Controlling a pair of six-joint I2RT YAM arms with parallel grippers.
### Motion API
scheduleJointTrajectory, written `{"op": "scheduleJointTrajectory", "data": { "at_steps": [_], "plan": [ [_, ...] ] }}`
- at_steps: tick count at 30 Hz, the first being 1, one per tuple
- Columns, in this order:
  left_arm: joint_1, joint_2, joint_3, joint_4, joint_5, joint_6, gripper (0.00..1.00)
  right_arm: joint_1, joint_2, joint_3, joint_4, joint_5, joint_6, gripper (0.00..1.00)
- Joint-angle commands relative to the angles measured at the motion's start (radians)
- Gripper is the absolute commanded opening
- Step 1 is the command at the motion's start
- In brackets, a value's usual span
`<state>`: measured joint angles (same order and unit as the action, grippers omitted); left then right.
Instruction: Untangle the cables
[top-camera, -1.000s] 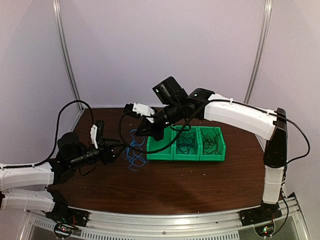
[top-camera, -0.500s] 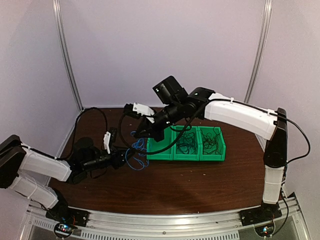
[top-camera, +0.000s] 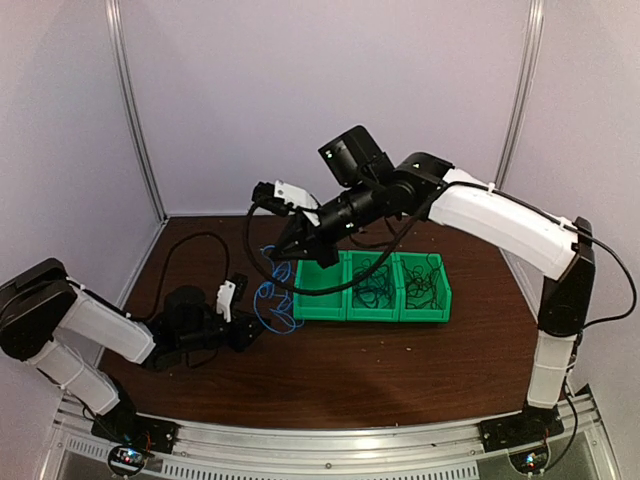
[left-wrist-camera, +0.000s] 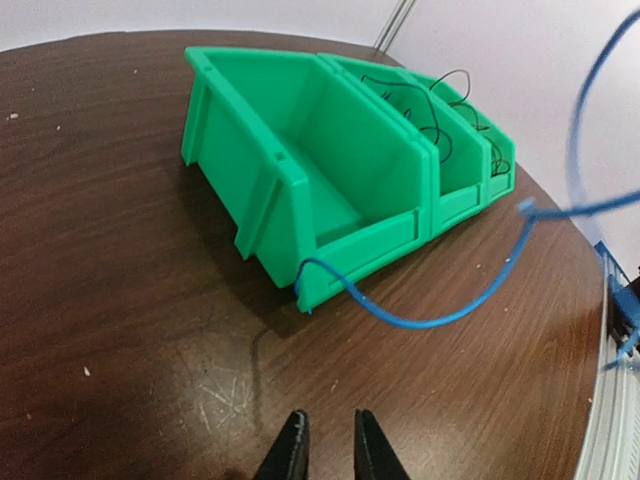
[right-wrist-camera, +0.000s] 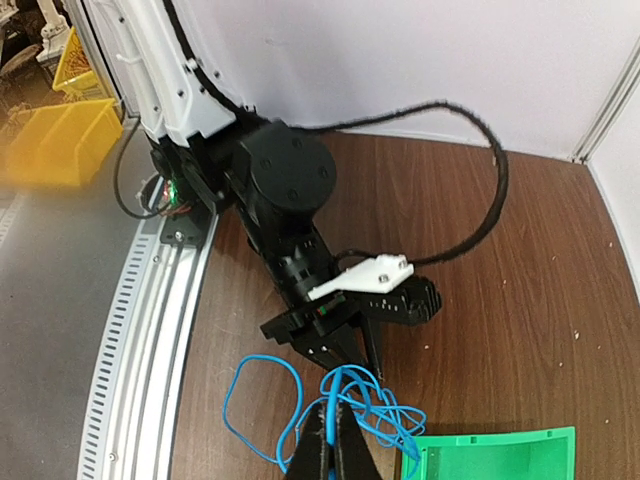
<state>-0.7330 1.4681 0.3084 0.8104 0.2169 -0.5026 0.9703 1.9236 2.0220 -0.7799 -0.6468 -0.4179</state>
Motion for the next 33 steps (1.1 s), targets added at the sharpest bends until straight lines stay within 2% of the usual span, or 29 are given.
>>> {"op": "scheduleJointTrajectory", "data": {
  "at_steps": [1, 6, 11, 13, 16, 18, 20, 25, 29, 33],
  "plan": [
    [-0.003, 0.036, 0.008, -0.025, -0.044, 0.034, 0.17, 0.004, -0.082, 0.064, -0.047, -0.099, -0.012, 0.0],
    [-0.003, 0.02, 0.013, -0.095, -0.087, 0.065, 0.15, 0.005, -0.127, 0.021, -0.022, -0.118, -0.004, 0.0],
    [-0.003, -0.076, 0.027, -0.234, -0.127, 0.094, 0.2, 0.003, -0.193, -0.182, 0.004, -0.021, -0.052, 0.0],
    [-0.003, -0.136, 0.028, -0.3, -0.153, 0.109, 0.27, 0.0, -0.227, -0.282, 0.026, -0.001, -0.066, 0.0],
    [-0.002, -0.234, 0.016, -0.389, -0.201, 0.113, 0.43, -0.016, -0.271, -0.421, 0.076, 0.024, -0.075, 0.0],
    [-0.003, -0.303, -0.007, -0.387, -0.242, 0.086, 0.51, -0.042, -0.279, -0.501, 0.107, 0.025, -0.073, 0.0],
    [-0.003, -0.337, -0.033, -0.344, -0.178, 0.079, 0.55, -0.081, -0.267, -0.571, 0.145, -0.001, -0.061, 0.0],
    [-0.032, -0.273, -0.023, -0.279, 0.036, 0.105, 0.53, -0.168, -0.205, -0.653, 0.172, -0.071, -0.045, 0.0],
    [-0.145, -0.168, 0.03, -0.278, 0.06, 0.158, 0.52, -0.209, -0.215, -0.683, 0.211, -0.074, -0.023, 0.0],
    [-0.195, -0.053, 0.09, -0.232, 0.079, 0.15, 0.52, -0.23, -0.22, -0.677, 0.207, -0.088, -0.015, 0.0]
  ]
}}
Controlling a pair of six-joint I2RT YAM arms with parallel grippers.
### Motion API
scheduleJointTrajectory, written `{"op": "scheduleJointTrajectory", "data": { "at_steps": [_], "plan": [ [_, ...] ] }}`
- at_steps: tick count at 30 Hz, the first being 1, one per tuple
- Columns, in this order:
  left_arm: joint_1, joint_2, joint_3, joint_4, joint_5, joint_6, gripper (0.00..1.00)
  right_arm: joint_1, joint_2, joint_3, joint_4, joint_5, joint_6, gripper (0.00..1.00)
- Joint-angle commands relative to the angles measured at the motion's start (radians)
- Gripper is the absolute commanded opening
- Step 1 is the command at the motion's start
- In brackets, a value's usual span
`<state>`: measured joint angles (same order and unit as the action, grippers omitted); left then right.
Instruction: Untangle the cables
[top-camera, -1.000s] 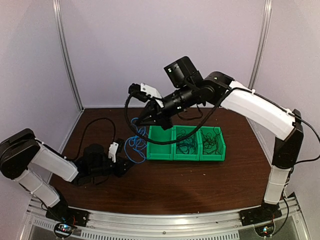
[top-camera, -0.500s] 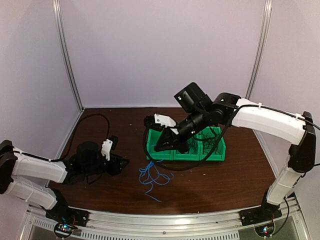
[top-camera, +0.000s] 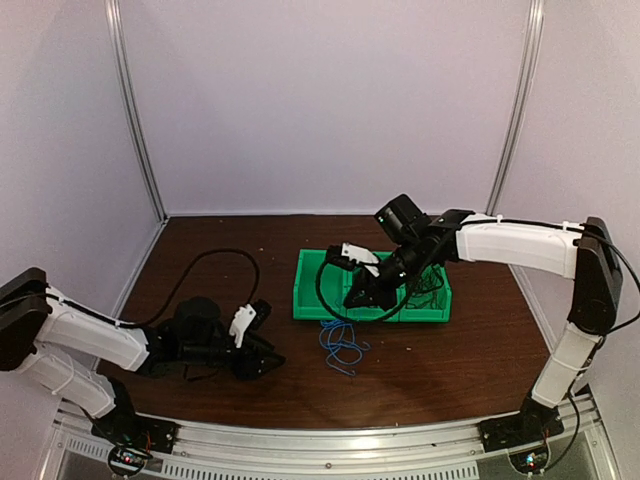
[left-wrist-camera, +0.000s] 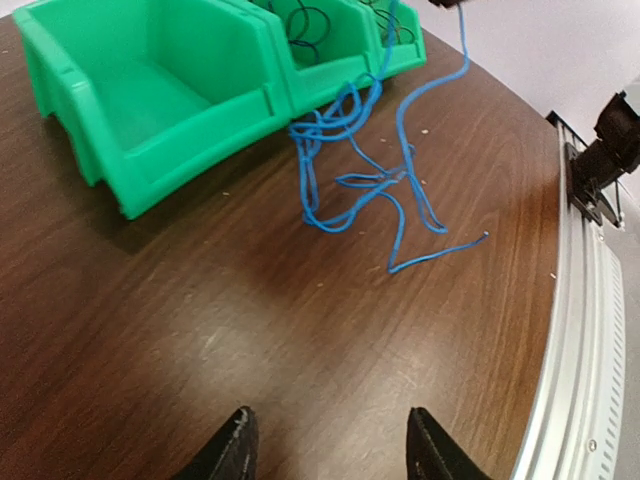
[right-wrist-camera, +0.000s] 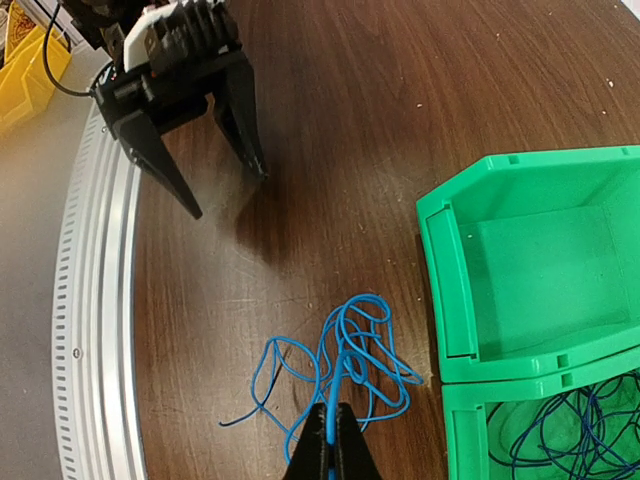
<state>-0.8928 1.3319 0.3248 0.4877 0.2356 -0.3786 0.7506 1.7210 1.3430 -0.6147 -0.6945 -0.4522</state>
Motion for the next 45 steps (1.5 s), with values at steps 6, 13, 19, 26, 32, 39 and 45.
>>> {"op": "scheduleJointTrajectory", "data": {
  "at_steps": [6, 13, 19, 26, 32, 39, 45],
  "plan": [
    [-0.084, 0.258, 0.164, 0.213, 0.045, 0.006, 0.51, -0.014, -0.034, -0.022, 0.057, -0.038, 0.026, 0.0],
    [-0.133, 0.428, 0.327, 0.171, 0.02, 0.068, 0.38, -0.026, -0.055, -0.037, 0.066, -0.052, 0.043, 0.0],
    [-0.133, 0.472, 0.359, 0.181, 0.055, 0.082, 0.32, -0.031, -0.066, -0.05, 0.077, -0.057, 0.052, 0.0],
    [-0.133, 0.543, 0.428, 0.152, 0.063, 0.107, 0.25, -0.033, -0.066, -0.048, 0.083, -0.06, 0.057, 0.0],
    [-0.133, 0.553, 0.445, 0.136, 0.047, 0.118, 0.12, -0.041, -0.084, -0.044, 0.074, -0.062, 0.06, 0.0],
    [-0.132, 0.478, 0.392, 0.071, -0.016, 0.142, 0.04, -0.11, -0.151, 0.01, 0.019, -0.061, 0.042, 0.0],
    [-0.132, 0.355, 0.303, -0.029, -0.106, 0.155, 0.0, -0.256, -0.252, 0.069, -0.001, -0.068, 0.028, 0.0]
  ]
}}
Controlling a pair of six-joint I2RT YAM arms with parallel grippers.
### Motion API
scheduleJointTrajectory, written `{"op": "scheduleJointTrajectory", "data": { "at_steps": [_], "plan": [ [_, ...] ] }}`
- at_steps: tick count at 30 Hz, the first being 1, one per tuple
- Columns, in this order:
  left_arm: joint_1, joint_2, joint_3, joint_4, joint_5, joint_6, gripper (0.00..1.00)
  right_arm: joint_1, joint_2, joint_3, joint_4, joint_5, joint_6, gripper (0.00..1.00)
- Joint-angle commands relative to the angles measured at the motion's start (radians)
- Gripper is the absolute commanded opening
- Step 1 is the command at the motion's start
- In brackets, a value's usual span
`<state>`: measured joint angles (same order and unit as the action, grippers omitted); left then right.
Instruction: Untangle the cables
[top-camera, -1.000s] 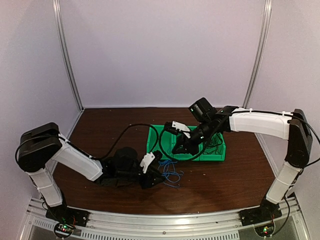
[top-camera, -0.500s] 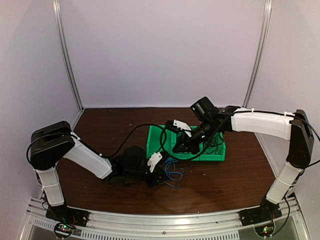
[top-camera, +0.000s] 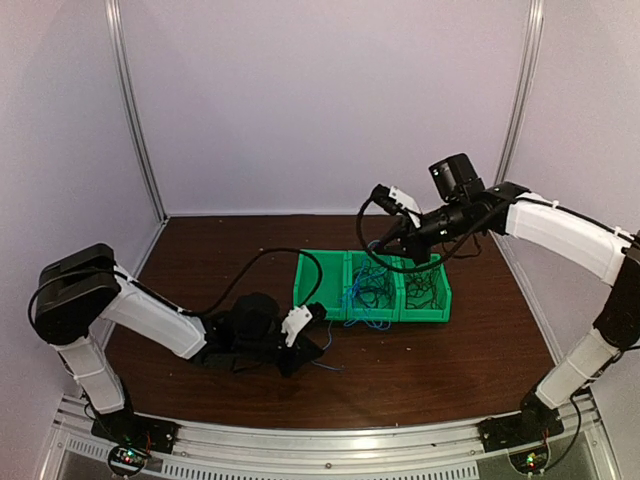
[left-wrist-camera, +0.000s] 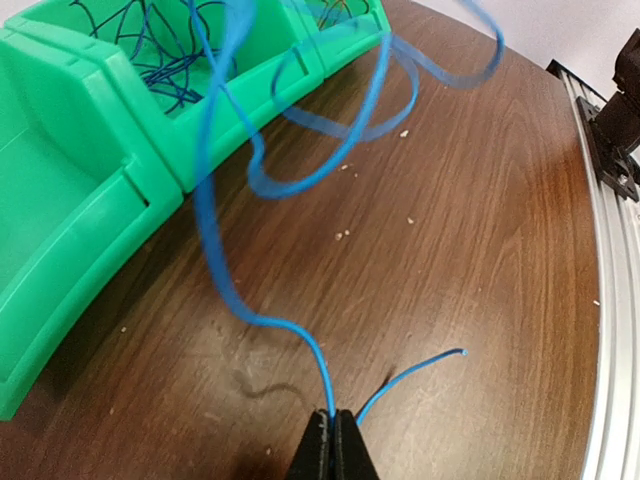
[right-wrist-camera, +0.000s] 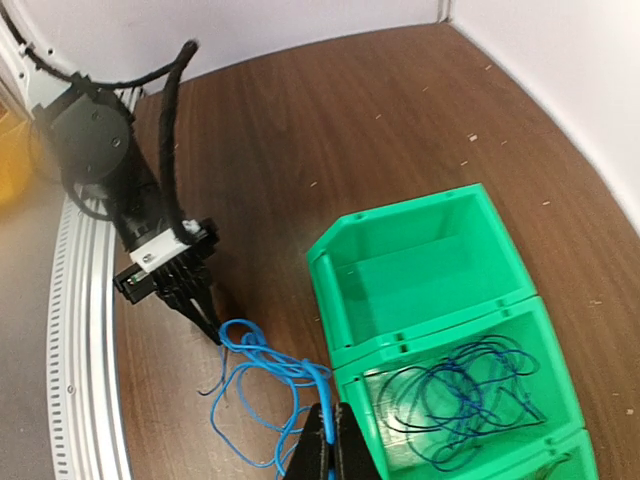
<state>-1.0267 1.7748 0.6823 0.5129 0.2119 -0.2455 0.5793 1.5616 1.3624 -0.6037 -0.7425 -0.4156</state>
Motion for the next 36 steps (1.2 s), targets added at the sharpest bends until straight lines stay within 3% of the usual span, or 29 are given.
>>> {"op": "scheduleJointTrajectory", "data": {
  "at_steps": [1, 7, 17, 29, 32, 36],
  "plan": [
    [0.002, -0.113, -0.074, -0.068, -0.113, 0.015, 0.0, -0.113, -0.106, 0.047, -0.004, -0.022, -0.006, 0.0],
    [0.053, -0.302, -0.174, -0.181, -0.339, -0.085, 0.0, -0.319, -0.193, 0.016, 0.001, -0.069, -0.017, 0.0],
    [0.29, -0.628, -0.258, -0.31, -0.449, -0.19, 0.0, -0.661, -0.227, -0.015, 0.07, -0.18, 0.045, 0.0],
    [0.293, -0.661, -0.194, -0.314, -0.404, -0.179, 0.0, -0.639, -0.281, -0.067, 0.07, -0.238, 0.027, 0.0],
    [0.294, -0.687, -0.18, -0.328, -0.411, -0.169, 0.0, -0.582, -0.306, -0.086, 0.005, -0.237, -0.043, 0.0],
    [0.293, -0.703, -0.137, -0.353, -0.413, -0.148, 0.0, -0.418, -0.319, -0.101, -0.144, -0.235, -0.163, 0.0]
  ]
}}
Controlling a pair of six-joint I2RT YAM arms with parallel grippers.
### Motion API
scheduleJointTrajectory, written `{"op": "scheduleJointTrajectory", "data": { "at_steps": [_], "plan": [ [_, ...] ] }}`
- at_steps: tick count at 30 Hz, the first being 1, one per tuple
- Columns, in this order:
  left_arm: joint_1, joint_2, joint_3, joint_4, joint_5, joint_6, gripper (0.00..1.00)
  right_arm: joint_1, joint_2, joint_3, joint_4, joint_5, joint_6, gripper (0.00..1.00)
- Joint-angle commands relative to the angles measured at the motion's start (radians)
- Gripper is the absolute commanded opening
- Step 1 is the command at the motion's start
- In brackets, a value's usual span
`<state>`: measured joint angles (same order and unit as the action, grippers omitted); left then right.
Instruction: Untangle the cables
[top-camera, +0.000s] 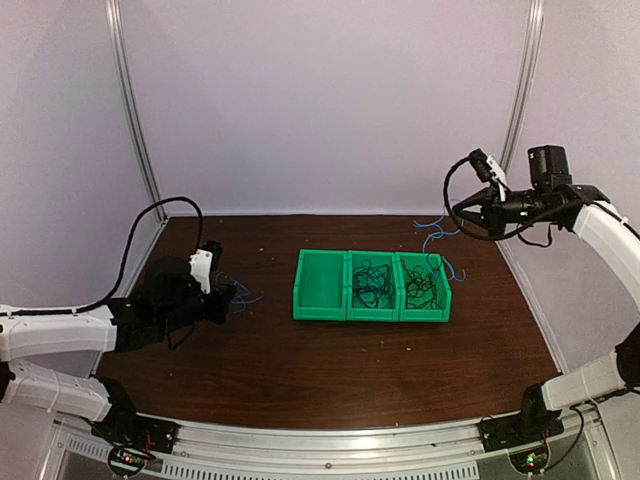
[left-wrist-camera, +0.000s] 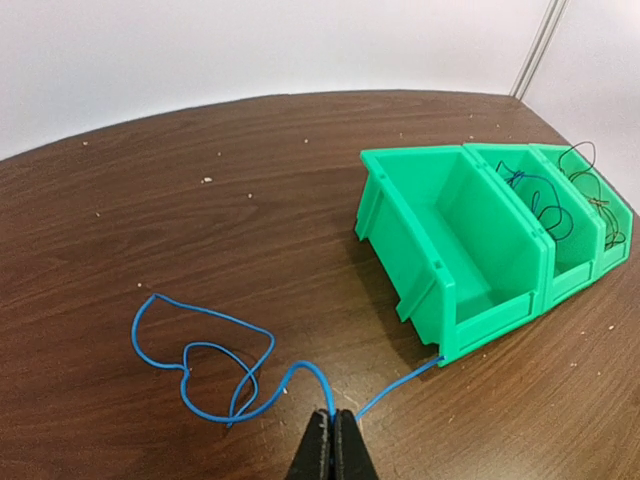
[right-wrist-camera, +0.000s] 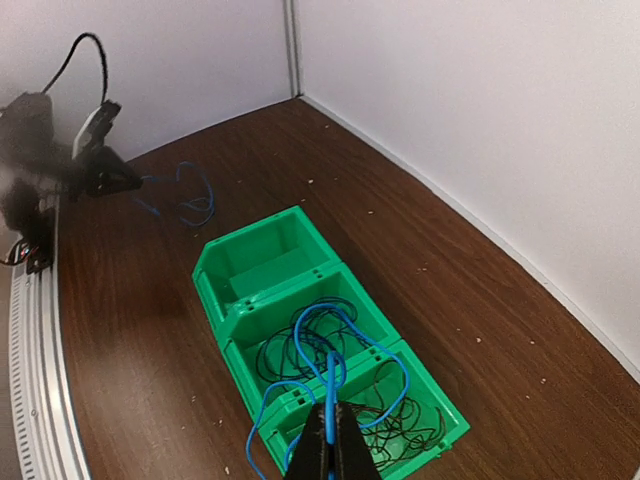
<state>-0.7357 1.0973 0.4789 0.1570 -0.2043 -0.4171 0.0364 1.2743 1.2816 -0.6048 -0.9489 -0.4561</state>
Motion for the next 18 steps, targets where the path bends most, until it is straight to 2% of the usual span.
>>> {"op": "scheduleJointTrajectory", "data": {
  "at_steps": [1, 4, 7, 14, 18],
  "plan": [
    [0.002, -0.027, 0.081, -0.004, 0.0, 0.03, 0.0, 0.186, -0.034, -0.027, -0.165, -0.019, -0.138, 0.0],
    [0.002, -0.025, 0.13, -0.017, -0.009, 0.055, 0.0, 0.323, -0.041, -0.06, -0.195, 0.039, -0.153, 0.0],
    [0.002, -0.004, 0.199, -0.021, -0.004, 0.084, 0.0, 0.403, -0.036, -0.116, -0.171, 0.071, -0.142, 0.0],
    [0.001, 0.088, 0.377, 0.017, 0.085, 0.129, 0.0, 0.451, 0.038, -0.273, -0.028, 0.084, -0.126, 0.0],
    [0.0, 0.165, 0.493, 0.041, 0.194, 0.143, 0.0, 0.454, 0.116, -0.316, 0.032, 0.088, -0.138, 0.0]
  ]
}}
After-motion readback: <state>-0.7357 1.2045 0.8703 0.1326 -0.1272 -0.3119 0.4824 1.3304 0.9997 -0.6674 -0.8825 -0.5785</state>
